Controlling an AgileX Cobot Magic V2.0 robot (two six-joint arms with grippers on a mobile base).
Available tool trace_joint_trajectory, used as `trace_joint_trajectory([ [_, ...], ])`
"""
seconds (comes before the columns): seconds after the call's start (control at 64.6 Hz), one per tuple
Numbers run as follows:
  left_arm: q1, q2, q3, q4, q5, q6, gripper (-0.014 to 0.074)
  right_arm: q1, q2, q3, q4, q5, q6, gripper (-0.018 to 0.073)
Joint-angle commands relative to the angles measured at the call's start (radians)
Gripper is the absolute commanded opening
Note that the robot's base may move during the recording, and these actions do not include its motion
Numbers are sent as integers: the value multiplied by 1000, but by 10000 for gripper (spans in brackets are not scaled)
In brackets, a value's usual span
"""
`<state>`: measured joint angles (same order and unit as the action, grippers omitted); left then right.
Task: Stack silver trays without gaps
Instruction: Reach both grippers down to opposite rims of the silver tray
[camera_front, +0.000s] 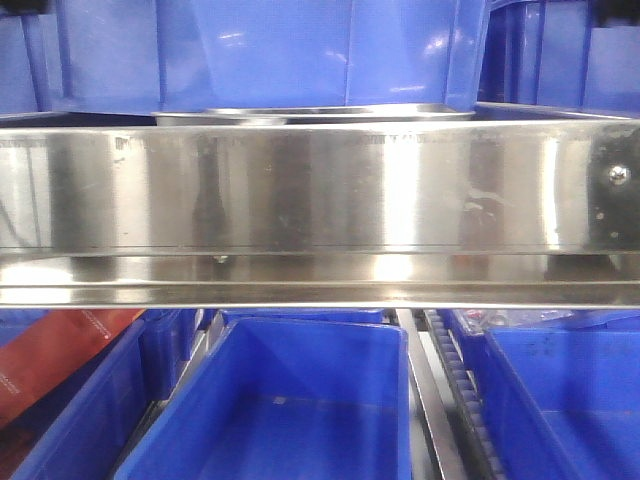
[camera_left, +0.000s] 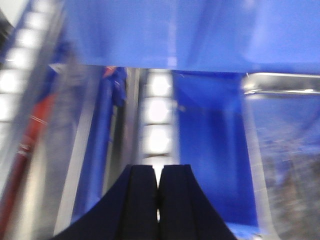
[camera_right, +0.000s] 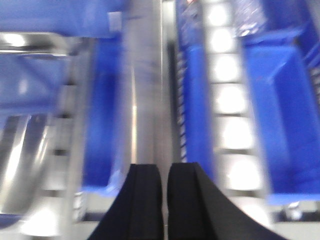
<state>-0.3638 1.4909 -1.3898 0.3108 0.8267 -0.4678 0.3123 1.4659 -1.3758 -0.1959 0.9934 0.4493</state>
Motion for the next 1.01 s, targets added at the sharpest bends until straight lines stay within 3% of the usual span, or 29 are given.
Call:
trace_joint_trajectory([
  [0.0,-22,52,-83,-35,59,-14,-16,29,74,-107,-21,75,41,4],
  [0.325,-44,173,-178,-132,65,-14,-16,51,321,-411,4,228,58,4],
  [0.635,-50,233,-178,-180,18,-12,-16,51,377,-436,83,222,56,7],
  [0.728,-59,242,-178,-180,6,-12,-12,51,389,-436,93,222,56,60],
  [0.852,-67,252,-178,-180,-4,-12,83,51,402,-436,104,218,56,172],
  [0.991,-67,275,-178,-180,-6,-12,193,51,426,-436,138,228,56,193],
])
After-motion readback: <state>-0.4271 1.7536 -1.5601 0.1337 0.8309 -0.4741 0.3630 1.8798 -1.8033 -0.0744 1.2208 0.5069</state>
